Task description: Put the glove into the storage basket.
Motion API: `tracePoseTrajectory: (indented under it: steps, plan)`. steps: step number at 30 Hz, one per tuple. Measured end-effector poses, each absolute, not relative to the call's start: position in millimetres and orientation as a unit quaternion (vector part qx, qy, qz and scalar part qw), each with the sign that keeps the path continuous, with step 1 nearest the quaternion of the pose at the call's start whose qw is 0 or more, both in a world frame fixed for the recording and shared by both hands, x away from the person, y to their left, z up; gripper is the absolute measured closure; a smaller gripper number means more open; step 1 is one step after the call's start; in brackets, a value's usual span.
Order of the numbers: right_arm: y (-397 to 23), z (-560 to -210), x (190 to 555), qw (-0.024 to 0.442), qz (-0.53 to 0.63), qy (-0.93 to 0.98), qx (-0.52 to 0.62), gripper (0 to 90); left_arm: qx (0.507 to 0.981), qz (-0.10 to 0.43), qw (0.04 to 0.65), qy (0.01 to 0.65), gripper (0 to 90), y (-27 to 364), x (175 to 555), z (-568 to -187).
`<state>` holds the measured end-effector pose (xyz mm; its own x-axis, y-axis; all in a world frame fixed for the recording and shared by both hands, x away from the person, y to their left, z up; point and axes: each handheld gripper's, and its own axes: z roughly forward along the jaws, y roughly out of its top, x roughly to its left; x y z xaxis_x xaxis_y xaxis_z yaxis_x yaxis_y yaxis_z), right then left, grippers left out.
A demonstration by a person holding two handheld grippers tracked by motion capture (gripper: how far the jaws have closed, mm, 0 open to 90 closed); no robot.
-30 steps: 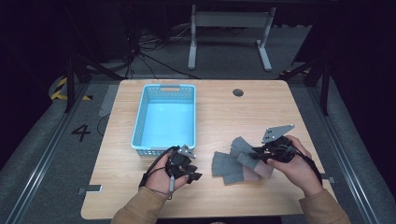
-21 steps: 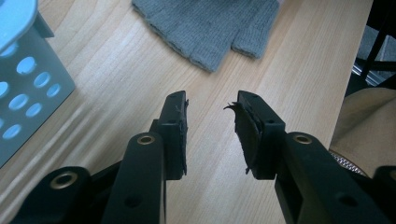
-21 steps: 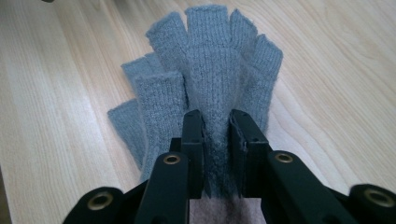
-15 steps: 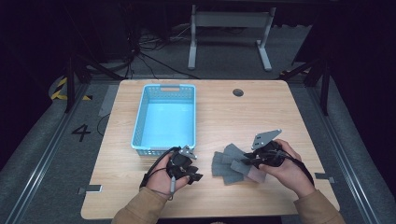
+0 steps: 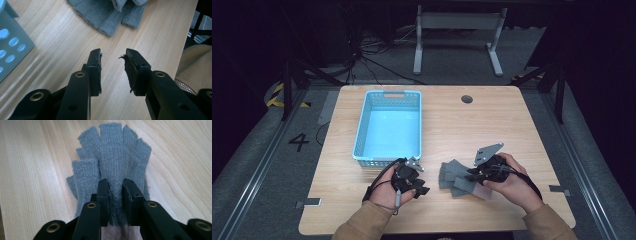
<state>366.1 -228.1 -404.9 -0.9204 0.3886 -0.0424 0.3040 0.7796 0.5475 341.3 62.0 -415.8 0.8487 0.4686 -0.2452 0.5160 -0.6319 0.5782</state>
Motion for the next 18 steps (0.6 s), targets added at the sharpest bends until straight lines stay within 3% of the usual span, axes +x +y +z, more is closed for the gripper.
tracePoseTrajectory:
  steps: [11, 18]
  plan:
    - [-224, -418, 368, 0.076, 0.272, 0.943, 0.176, 74.1, 0.907, -0.042, 0.323, 0.265, 67.0, 54, 340, -421]
    - [-226, -418, 364, 0.085, 0.293, 0.935, 0.179, 57.8, 0.911, -0.046, 0.32, 0.257, 66.9, 48, 343, -422]
